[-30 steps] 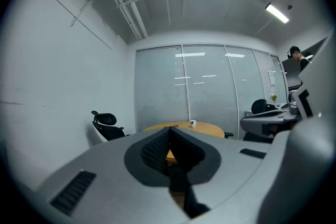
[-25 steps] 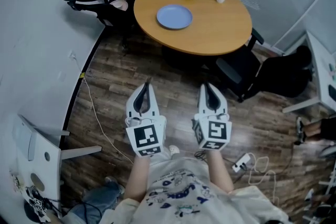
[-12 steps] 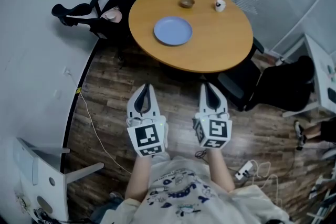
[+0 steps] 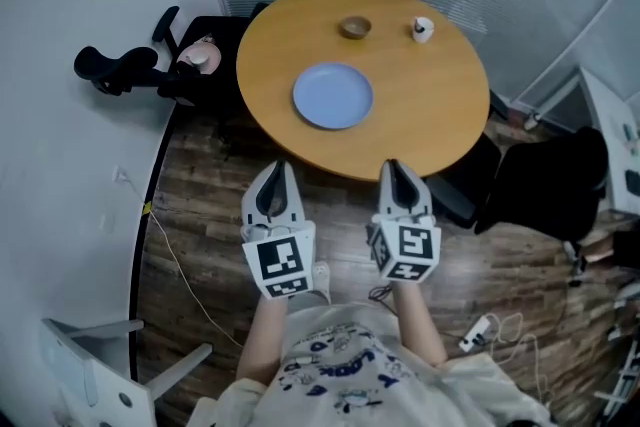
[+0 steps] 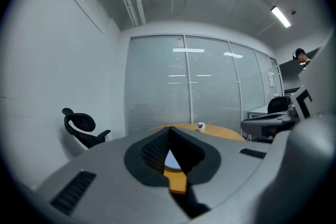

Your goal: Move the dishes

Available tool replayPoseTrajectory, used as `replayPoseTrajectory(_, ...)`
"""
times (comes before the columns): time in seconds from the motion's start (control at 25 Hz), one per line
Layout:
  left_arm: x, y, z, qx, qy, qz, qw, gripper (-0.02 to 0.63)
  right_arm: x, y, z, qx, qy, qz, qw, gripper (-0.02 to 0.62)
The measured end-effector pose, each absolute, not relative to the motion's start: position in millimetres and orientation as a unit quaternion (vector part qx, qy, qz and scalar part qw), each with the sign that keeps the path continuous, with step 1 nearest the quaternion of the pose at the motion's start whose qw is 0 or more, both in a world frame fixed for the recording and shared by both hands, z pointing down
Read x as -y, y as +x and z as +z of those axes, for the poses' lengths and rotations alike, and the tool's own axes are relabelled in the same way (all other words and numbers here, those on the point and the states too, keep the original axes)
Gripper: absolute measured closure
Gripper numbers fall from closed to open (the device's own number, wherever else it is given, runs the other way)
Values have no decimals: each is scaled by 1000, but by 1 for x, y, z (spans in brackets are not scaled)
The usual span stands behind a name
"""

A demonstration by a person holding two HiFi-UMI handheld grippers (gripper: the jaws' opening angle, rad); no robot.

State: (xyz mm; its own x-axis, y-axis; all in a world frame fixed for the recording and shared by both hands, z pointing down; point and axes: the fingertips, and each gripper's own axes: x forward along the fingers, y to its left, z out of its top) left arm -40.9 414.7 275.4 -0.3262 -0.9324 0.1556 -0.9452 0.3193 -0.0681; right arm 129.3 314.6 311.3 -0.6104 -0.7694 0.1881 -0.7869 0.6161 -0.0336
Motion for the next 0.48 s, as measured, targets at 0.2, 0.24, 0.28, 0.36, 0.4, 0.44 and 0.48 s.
replayPoseTrajectory(0.2,-383,-68,284,806,585,73,53,603,-288,104,318,890,443,63,84,577)
replayPoseTrajectory(0.24,-379,-71,287,805,586,73,57,603,-284,102,321,889,445,65,88,577)
replayPoseTrajectory(0.28,-374,-73,290,804,587,74,61,603,-280,100,323,888,446,65,90,577)
replayPoseTrajectory(0.36,-367,-77,296,802,589,77,68,603,-273,96,325,887,447,65,92,577)
replayPoseTrajectory(0.4,-363,-78,299,801,588,79,72,603,-269,94,326,887,448,66,93,577)
replayPoseTrajectory(0.44,-359,-81,302,801,588,80,75,603,-265,92,329,886,448,68,95,577)
replayPoseTrajectory(0.48,-355,-82,305,801,588,81,78,603,-261,91,332,886,448,70,98,577)
